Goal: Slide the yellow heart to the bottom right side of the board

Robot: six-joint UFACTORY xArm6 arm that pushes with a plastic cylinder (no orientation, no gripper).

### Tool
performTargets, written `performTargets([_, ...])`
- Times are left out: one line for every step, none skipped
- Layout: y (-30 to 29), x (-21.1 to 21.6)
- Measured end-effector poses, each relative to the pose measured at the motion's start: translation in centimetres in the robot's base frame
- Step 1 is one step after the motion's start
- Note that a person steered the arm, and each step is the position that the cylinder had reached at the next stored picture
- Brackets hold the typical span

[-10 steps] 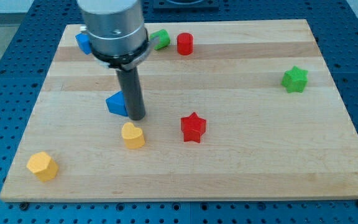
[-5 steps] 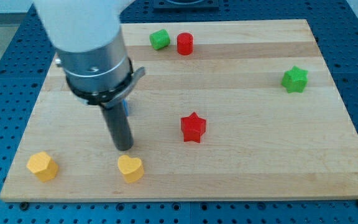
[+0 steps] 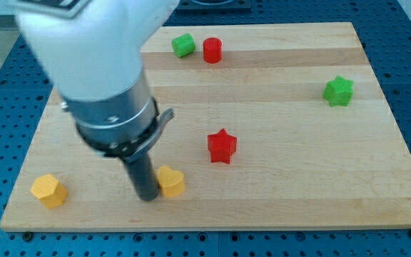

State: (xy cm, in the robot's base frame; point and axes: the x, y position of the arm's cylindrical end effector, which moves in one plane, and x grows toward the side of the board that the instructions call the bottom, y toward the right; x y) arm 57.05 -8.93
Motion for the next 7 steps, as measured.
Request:
performTargets([3.5, -0.5])
performTargets([5.8, -0.8])
performTargets([5.8, -0.7])
performTargets([5.7, -1.4])
performTargets([4.3, -1.5])
performTargets([4.0, -2.9])
performTargets([7.4, -3.0])
